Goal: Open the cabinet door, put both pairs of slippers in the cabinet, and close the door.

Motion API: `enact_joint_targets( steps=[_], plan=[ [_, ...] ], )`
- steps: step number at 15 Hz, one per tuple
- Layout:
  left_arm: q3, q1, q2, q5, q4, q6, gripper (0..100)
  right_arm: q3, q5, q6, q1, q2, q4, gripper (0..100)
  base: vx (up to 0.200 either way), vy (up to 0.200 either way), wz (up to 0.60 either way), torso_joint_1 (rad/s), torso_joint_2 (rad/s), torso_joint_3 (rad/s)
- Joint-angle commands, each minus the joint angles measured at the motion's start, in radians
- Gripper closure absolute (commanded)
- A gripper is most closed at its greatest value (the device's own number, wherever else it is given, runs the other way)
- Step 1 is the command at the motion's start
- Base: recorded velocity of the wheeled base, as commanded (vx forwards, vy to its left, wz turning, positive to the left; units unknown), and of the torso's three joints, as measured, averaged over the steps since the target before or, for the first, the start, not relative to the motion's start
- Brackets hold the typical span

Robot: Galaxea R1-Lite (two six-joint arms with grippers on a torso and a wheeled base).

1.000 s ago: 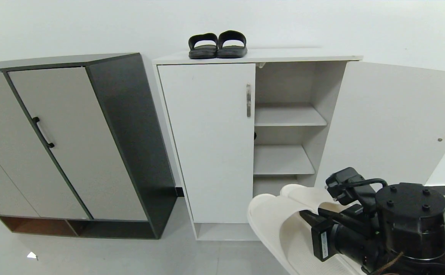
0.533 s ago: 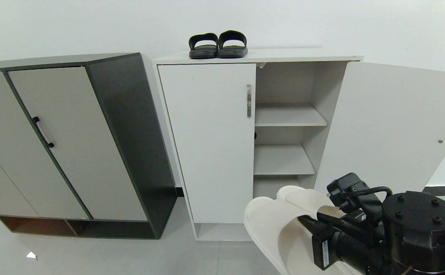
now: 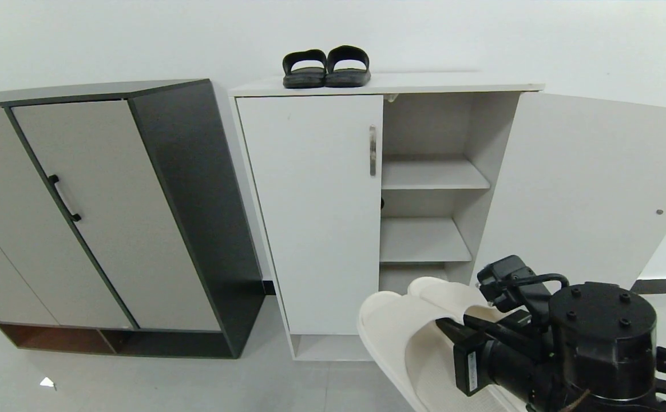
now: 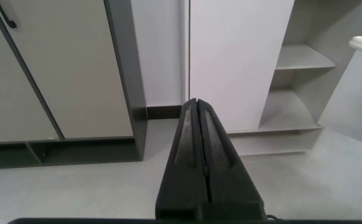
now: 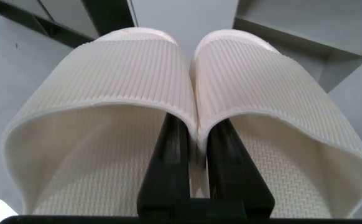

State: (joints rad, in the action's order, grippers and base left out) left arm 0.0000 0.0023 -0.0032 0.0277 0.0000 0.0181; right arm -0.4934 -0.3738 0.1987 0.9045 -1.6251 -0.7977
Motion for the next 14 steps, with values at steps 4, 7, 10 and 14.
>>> enact_joint_targets(
  steps=[4,7,10,14],
  plan=[
    [0.000,0.001,0.003,0.000,0.000,0.005,100,-0.111,-0.142,0.077,0.010,-0.133,0.002,100,0.000,0.000,0.00,0.000,0.00,0.000],
    [0.000,0.001,0.003,0.000,0.000,0.005,100,-0.132,-0.151,0.088,0.010,-0.183,0.000,100,0.000,-0.067,0.00,-0.001,0.00,0.001],
    [0.000,0.001,0.003,0.000,0.002,0.006,100,-0.142,-0.160,0.088,0.010,-0.185,0.003,100,0.000,-0.200,0.00,0.009,0.00,0.001],
    [0.000,0.001,0.003,0.000,0.000,0.005,100,-0.214,-0.318,0.111,0.010,-0.337,-0.018,100,0.000,-0.200,0.00,0.006,0.00,0.000]
  ],
)
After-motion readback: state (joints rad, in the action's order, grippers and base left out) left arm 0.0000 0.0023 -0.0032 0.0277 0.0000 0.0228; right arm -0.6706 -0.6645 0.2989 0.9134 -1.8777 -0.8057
